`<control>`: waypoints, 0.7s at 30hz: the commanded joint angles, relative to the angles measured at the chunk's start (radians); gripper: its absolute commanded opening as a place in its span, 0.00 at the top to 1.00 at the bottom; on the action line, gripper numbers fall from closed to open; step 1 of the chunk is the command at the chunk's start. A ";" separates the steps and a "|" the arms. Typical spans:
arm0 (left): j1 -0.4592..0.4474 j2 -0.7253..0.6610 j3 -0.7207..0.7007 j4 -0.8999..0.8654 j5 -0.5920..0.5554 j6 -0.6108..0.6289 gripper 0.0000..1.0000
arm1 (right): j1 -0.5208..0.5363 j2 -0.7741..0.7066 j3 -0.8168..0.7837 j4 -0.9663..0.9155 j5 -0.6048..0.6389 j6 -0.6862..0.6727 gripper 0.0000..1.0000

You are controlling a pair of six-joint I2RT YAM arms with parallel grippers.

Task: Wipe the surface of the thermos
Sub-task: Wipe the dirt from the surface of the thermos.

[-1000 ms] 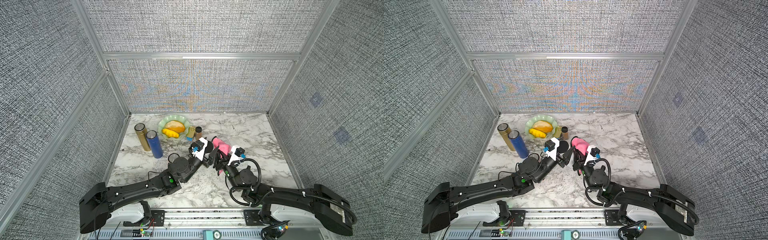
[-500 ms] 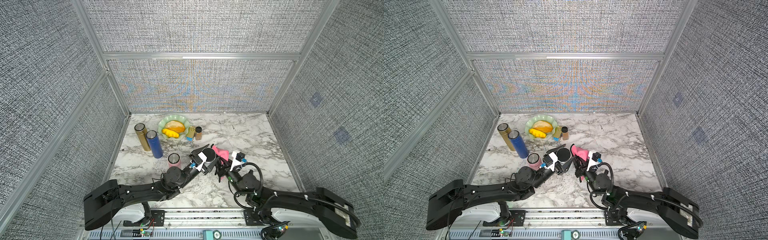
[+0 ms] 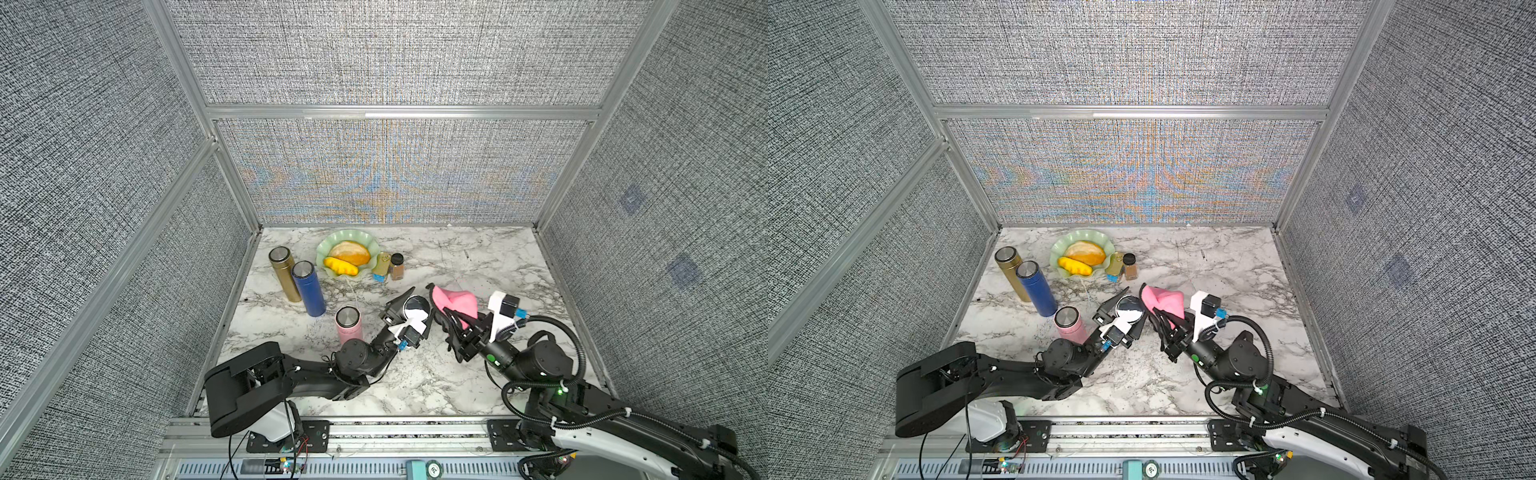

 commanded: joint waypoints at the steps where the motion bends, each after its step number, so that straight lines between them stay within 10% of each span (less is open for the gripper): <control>1: -0.002 -0.021 0.017 0.065 0.065 0.041 1.00 | -0.001 0.089 0.054 -0.117 -0.107 0.010 1.00; 14: -0.009 -0.114 0.028 -0.197 0.232 0.025 1.00 | -0.081 0.235 0.139 -0.235 0.022 0.090 1.00; 21: -0.006 -0.089 0.068 -0.122 -0.022 -0.015 1.00 | -0.080 0.215 0.125 -0.259 -0.185 0.054 1.00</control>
